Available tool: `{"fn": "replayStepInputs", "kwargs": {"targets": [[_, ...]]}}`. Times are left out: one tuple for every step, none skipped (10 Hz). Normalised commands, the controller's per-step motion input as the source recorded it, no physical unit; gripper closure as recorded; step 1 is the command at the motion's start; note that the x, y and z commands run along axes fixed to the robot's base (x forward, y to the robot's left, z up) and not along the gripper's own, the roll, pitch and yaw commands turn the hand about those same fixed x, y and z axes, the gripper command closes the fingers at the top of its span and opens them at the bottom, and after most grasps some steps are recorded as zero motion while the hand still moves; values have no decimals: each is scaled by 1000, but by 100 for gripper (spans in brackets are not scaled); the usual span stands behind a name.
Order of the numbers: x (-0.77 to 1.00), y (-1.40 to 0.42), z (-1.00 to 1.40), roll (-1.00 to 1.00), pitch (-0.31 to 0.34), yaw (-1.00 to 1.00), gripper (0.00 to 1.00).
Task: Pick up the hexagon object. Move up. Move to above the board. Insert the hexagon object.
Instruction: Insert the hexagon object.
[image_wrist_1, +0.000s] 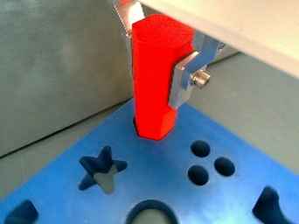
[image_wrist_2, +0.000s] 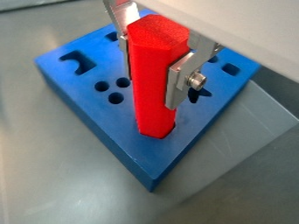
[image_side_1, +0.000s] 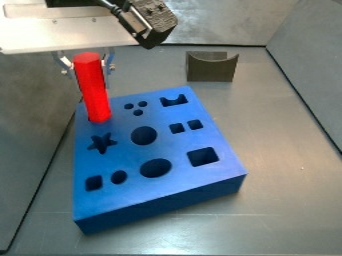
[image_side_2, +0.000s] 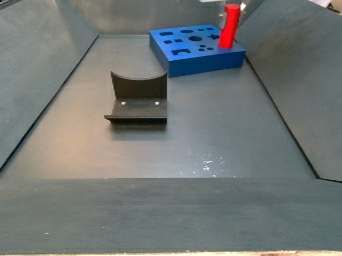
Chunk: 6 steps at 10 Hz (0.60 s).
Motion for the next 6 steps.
{"fn": "replayStepInputs", "kwargs": {"targets": [[983, 17, -954, 116, -19, -263, 100], [1000, 134, -800, 3, -16, -260, 100], [1000, 154, -737, 0, 0, -266, 100], [871, 100, -529, 0, 0, -286, 100], [0, 0, 0, 0, 0, -57, 100], [0, 0, -369, 103, -16, 0, 100]]}}
